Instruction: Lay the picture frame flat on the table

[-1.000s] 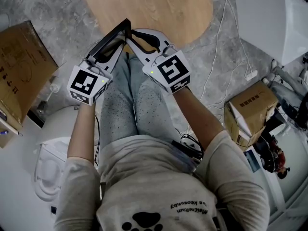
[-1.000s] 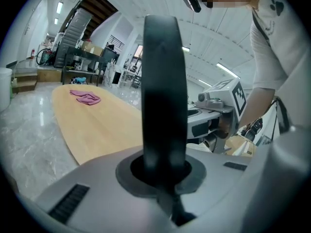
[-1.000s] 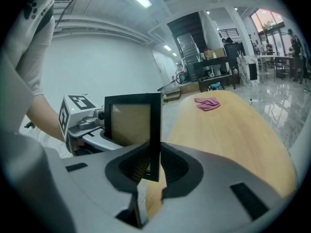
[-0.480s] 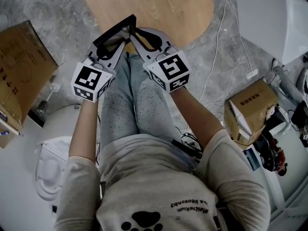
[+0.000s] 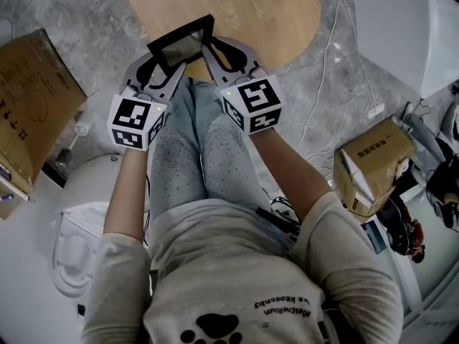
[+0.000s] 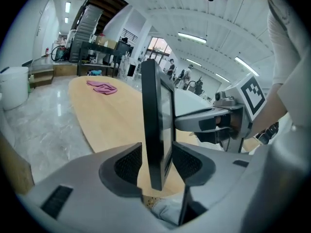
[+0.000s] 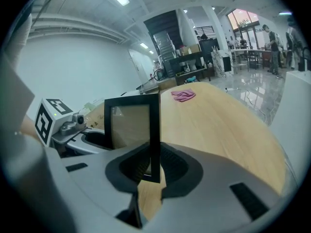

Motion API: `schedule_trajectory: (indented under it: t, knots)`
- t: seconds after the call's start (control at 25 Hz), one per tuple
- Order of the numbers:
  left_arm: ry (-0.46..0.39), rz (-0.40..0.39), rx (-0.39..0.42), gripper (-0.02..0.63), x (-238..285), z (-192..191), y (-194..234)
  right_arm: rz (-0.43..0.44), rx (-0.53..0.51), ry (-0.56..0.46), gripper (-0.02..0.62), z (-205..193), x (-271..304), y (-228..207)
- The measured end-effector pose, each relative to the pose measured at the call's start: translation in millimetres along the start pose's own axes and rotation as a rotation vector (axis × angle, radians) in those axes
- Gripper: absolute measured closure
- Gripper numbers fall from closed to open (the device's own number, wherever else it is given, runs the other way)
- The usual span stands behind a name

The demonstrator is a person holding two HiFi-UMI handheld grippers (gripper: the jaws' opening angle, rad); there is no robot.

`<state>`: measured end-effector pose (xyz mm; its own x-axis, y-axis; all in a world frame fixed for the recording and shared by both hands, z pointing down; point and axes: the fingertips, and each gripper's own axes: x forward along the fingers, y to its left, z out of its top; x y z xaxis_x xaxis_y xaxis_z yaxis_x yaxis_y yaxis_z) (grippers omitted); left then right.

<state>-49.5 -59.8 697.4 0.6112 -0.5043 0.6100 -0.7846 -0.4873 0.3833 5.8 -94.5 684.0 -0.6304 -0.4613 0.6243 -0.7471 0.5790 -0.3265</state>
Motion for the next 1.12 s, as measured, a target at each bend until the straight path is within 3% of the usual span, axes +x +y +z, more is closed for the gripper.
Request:
schedule_trajectory:
  t: [0.28, 0.68, 0.92, 1.12]
  knots:
    - [0.018, 0.098, -0.062, 0.399, -2.8, -6.8, 10.4, -0.069, 0.021, 0.035, 0.528, -9.0, -0.6, -16.9]
    - [0.021, 0.148, -0.090, 0.402, 1.7, -1.6, 16.8, -0.127, 0.095, 0.095, 0.528, -24.5, 10.2, -29.4]
    - [0.021, 0.187, -0.090, 0.504, 3.7, 3.7, 23.9, -0.131, 0.098, 0.109, 0.528, -27.4, 13.7, -25.6]
    - [0.049, 0.198, -0.095, 0.514, 8.9, -2.6, 31.5, -0.131, 0.105, 0.127, 0.528, -32.8, 19.1, -24.7]
